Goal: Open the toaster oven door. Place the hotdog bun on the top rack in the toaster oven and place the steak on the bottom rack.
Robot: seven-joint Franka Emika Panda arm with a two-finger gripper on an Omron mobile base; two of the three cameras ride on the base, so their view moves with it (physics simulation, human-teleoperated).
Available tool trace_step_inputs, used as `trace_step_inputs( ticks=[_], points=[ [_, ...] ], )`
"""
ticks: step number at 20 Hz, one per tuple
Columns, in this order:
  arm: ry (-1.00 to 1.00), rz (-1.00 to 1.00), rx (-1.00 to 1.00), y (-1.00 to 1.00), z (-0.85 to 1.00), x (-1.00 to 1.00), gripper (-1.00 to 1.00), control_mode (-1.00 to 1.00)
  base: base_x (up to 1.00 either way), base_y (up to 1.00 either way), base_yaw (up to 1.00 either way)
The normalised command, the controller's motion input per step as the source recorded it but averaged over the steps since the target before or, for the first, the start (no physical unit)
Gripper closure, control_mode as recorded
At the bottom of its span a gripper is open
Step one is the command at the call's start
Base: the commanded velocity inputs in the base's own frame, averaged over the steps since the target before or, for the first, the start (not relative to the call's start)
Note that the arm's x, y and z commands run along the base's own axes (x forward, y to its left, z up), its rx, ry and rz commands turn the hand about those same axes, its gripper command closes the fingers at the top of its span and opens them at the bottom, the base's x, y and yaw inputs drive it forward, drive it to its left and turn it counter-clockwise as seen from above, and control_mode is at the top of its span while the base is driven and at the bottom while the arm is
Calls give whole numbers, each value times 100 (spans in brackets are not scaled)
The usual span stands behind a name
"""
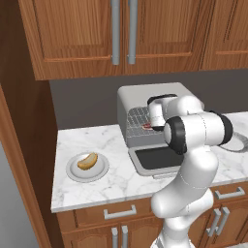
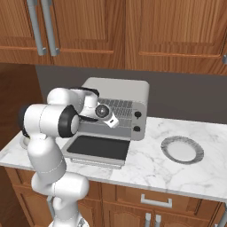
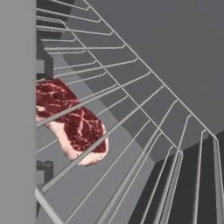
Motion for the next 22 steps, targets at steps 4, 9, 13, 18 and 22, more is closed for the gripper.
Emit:
trace_step_inputs(
  ticks=[4,9,13,18,22],
  points=[
    [0,0,0,0,-22,-19,100,-100,0,0,0],
    [1,0,0,0,-23,-18,100,-100,0,0,0],
    [2,0,0,0,-24,-17,100,-100,0,0,0],
    [5,0,0,0,-25,-19,100,-100,0,0,0],
    [7,0,0,1,-27,-24,100,-100,0,0,0]
  ],
)
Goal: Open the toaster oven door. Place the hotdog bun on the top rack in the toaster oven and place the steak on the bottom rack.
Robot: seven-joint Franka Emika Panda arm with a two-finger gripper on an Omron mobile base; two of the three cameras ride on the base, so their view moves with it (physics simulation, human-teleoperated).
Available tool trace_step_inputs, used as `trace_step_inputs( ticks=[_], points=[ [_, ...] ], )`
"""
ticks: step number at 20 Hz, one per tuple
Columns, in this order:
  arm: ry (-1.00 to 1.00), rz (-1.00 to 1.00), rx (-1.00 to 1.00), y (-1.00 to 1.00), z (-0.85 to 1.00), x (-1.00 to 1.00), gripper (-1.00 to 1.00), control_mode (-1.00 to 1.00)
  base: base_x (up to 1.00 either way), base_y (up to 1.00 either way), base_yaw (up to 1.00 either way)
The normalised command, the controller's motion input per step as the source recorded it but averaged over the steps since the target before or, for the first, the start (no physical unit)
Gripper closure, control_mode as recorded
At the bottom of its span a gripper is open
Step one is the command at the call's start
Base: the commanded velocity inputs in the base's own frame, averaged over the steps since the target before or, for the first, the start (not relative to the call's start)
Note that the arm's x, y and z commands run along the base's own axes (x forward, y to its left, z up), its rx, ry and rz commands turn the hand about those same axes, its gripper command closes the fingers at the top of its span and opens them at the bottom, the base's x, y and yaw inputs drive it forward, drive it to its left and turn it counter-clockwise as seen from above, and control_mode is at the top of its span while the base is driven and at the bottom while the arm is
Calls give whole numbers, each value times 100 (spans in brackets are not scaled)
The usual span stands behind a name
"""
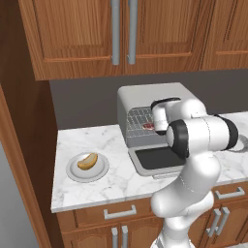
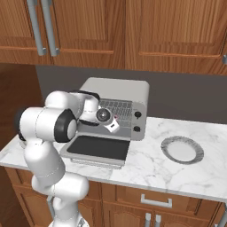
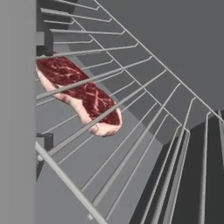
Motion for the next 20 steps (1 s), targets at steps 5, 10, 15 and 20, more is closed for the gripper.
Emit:
trace_step_inputs(
  ticks=[5,10,15,20],
  points=[
    [6,0,0,3,-29,-28,100,-100,0,0,0],
    [7,0,0,4,-28,-24,100,-100,0,0,0],
    [5,0,0,4,-32,-30,100,-100,0,0,0],
    [5,0,0,5,-35,-34,100,-100,0,0,0]
  ],
)
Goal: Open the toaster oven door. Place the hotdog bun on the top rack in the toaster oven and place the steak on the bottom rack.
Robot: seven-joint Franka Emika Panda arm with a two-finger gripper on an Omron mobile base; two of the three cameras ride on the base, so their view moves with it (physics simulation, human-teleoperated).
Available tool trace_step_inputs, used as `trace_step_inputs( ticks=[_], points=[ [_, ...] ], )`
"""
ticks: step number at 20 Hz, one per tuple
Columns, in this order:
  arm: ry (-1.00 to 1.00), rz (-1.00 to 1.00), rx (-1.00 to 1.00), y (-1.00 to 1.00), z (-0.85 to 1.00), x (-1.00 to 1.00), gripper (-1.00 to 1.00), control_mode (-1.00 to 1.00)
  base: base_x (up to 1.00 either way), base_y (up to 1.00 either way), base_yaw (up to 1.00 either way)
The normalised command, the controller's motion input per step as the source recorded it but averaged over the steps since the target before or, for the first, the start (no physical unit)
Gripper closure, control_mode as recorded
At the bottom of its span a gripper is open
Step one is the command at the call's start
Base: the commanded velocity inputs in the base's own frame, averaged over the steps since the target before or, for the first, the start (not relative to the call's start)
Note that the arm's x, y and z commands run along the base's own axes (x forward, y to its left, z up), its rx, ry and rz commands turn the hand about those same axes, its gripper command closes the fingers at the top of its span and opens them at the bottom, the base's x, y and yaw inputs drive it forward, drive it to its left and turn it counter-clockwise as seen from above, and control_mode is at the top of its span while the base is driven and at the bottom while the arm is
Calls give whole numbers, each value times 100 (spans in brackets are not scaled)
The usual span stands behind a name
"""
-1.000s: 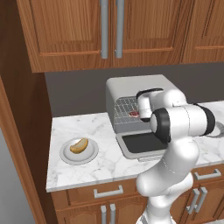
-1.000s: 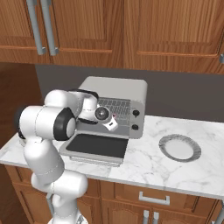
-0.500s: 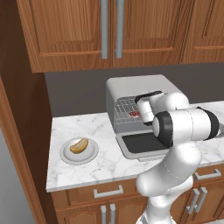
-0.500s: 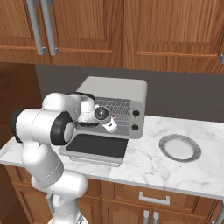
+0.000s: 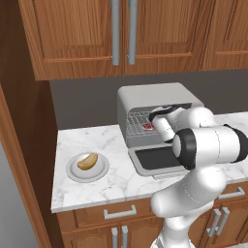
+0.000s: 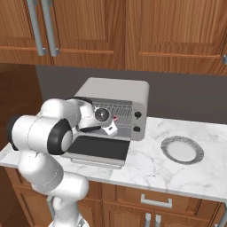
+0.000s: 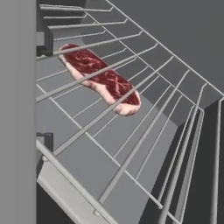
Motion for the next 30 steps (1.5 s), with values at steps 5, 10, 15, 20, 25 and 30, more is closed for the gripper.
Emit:
trace_step_inputs(
  ticks=[5,10,15,20,25,30],
  points=[
    [6,0,0,5,-41,-36,100,-100,0,0,0],
    [5,0,0,4,-42,-42,100,-100,0,0,0],
    [5,0,-1,6,-44,-50,100,-100,0,0,0],
    [5,0,-2,7,-44,-50,100,-100,0,0,0],
    [7,0,-3,7,-41,-47,100,-100,0,0,0],
    [8,0,-3,8,-40,-46,100,-100,0,0,0]
  ],
)
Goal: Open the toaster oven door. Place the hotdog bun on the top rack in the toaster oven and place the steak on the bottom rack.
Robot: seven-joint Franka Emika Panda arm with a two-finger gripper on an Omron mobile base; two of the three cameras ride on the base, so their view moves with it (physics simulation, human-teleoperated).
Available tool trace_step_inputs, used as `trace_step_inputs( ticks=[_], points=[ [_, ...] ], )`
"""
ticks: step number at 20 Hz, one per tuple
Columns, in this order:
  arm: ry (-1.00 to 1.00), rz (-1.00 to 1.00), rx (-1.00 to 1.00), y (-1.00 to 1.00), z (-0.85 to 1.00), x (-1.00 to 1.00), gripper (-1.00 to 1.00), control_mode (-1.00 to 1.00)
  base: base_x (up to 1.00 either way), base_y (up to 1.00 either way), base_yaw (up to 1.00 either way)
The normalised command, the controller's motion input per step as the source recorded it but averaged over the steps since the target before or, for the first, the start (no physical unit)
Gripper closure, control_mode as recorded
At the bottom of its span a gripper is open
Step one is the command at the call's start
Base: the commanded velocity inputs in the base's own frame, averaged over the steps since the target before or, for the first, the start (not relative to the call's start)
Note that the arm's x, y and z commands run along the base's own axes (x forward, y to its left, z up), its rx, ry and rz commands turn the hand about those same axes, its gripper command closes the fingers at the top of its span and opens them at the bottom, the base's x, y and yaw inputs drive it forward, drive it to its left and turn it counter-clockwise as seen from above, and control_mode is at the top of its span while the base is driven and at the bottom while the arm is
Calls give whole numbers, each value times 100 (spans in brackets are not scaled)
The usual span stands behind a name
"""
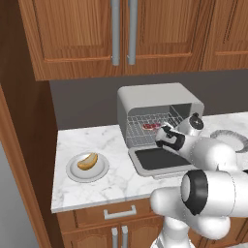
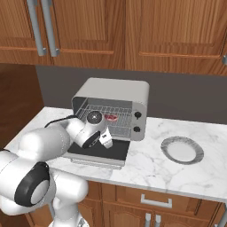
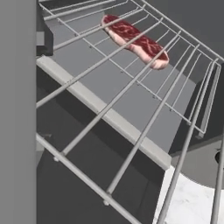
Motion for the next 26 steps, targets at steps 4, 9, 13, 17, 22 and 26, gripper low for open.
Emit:
trace_step_inputs(
  ticks=[4,9,13,17,22,26],
  points=[
    [8,0,-3,7,-41,-46,100,-100,0,0,0],
    [8,1,-3,6,-41,-48,100,-100,0,0,0],
    [10,2,-4,7,-42,-48,100,-100,0,0,0],
    [11,1,-3,8,-41,-44,100,-100,0,0,0],
    [11,1,-1,4,-33,-29,100,-100,0,0,0],
    [-6,2,0,0,4,-26,100,-100,0,0,0]
  ],
)
